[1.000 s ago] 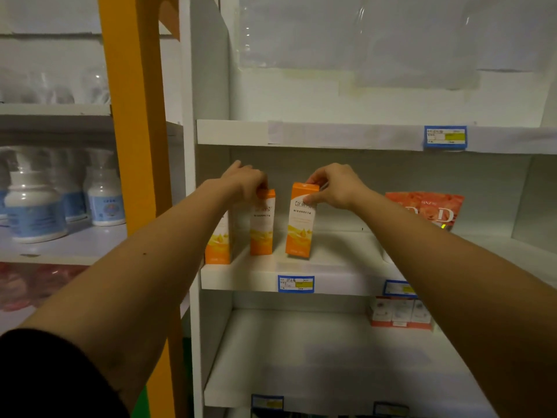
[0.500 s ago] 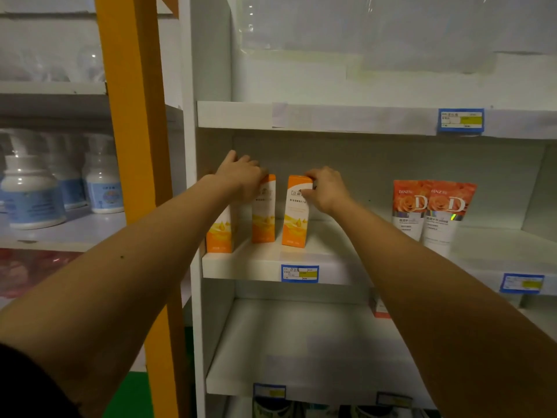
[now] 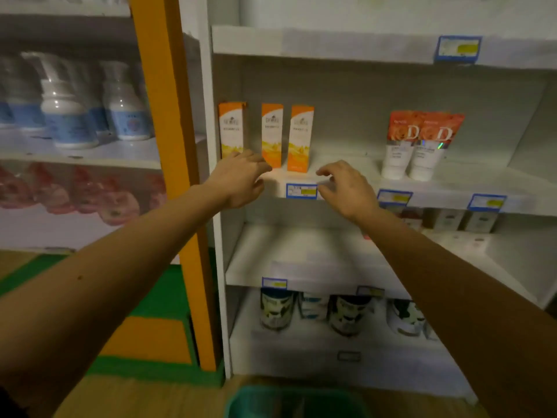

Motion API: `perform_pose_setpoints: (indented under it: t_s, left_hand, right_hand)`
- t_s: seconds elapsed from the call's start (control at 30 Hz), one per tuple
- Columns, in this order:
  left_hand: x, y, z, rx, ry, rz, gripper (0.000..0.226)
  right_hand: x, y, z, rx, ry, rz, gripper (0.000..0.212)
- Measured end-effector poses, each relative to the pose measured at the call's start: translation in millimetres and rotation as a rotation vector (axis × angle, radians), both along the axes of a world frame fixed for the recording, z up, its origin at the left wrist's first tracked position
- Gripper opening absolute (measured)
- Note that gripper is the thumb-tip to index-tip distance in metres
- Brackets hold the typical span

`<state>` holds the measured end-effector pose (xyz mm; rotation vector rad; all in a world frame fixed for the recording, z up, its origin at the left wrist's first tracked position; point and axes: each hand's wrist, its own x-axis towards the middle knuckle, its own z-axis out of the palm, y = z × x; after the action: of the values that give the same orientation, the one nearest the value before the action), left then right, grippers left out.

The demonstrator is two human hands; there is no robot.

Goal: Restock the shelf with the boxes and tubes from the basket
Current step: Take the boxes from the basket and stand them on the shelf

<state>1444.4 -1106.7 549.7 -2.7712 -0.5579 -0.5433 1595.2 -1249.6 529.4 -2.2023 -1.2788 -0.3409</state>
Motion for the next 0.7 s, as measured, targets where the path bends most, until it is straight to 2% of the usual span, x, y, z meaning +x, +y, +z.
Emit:
perform_pose_setpoints:
  t_s: [0.2,0.4,0.5,0.6,0.7]
  left_hand:
    - [-38,-38,-93,-0.116,0.151,0.019,0.047]
    - [-51,-60,-200,-0.316,0.312,0.037,0.048]
    - [-51,-63,-266,-0.407,0.427,0.047,0.049]
    - [-50,-63,-332,-0.482,0.543,0.058,0.048]
    - [-45,-64,-388,-0.544,0.635,0.068,0.040]
  right_hand:
    - [-35,-38,-94,-0.142,0.065,0.033,0.033]
    - [-62,-57,-208,-0.286,0.287,0.084,0.024]
    - [-71,-64,-277,-0.460,0.371,0.106,0.029]
    - [-76,-66,-338,-0.640,0.482,0.127,0.025]
    - [-79,-67,-389,-0.744,0.537,0.108,0.025]
